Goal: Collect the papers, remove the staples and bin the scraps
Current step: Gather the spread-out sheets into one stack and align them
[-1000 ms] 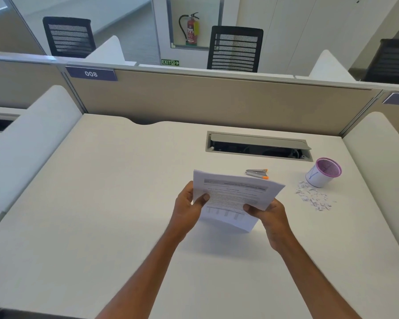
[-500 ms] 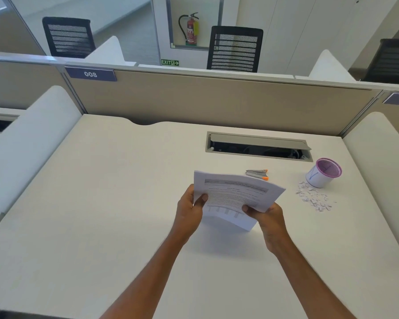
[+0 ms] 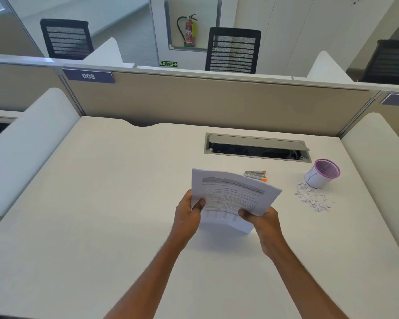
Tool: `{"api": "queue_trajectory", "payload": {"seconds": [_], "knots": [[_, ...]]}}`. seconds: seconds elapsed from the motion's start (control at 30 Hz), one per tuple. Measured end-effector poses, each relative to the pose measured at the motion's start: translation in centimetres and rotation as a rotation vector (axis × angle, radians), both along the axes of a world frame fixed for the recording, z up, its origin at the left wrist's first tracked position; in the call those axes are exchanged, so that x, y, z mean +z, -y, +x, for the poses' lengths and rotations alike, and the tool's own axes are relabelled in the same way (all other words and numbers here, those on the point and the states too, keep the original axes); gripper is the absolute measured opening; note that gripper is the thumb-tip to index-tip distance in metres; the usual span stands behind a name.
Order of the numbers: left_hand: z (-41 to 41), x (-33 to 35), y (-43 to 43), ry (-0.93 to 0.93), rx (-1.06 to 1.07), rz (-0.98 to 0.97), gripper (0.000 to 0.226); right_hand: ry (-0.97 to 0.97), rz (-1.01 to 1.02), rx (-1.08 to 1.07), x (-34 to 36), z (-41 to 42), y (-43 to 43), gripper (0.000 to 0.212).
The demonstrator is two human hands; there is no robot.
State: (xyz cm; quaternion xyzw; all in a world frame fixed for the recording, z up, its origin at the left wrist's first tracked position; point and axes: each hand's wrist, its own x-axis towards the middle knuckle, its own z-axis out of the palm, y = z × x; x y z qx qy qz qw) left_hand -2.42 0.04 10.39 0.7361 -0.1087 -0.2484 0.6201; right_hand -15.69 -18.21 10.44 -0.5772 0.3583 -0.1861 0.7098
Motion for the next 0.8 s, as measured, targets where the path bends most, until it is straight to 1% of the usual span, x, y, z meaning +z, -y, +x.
{"api": "queue_trajectory", "payload": {"seconds": [0.2,0.5,0.6,0.7,0.8], "knots": [[-0.2,0.3,0.1,0.017,0.011,0.003,0.038,0.004,-0.008,-0.002,0.3,0.2,0.0,0.050],[-0.6,-0.1,-0.2,-0.049,0.008,0.055,0.035,-0.051,0.027,-0.021,-0.4,-0.1,-0.6,0.042],[-0.5,0.4,-0.4,-0.053,-0.004,0.071,0.033,-0.027,0.007,-0.001,-0.1,-0.3,-0.6,0.040],[-0.4,1.2,-1.0,-0.010,-0.011,0.102,0.031,0.007,-0.019,0.019,0.7,-0.5,-0.1,0.041],[0.4,2.4,-1.9,0.121,-0.019,0.189,0.023,0.099,-0.048,0.000,2.3,-0.7,1.2,0.050]]}}
